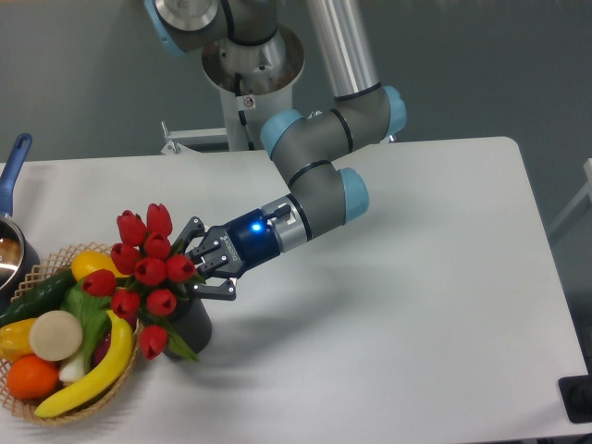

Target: Insert the flowers into the vase

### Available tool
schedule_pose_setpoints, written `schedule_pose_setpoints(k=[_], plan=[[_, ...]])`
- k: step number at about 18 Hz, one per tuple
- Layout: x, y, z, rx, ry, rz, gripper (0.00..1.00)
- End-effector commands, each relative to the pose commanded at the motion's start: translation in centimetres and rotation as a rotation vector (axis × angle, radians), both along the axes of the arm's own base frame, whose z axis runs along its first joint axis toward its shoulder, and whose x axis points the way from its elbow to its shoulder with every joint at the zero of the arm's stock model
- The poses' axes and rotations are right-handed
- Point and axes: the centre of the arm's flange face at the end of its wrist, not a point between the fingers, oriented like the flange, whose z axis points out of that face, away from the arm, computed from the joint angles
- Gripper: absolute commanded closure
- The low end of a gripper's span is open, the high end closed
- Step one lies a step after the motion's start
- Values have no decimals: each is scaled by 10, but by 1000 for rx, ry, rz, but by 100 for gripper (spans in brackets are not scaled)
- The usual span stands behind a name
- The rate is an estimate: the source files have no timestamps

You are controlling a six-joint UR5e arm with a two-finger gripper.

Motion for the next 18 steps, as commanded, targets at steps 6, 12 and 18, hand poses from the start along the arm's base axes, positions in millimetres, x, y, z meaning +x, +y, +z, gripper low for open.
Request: schedule_pose_setpoints(k=[6, 12, 18], plan=[[-2, 0, 0, 4, 5, 2, 30], [-1, -3, -1, 3, 7, 6, 21], [-19, -26, 13, -54, 123, 46, 0]])
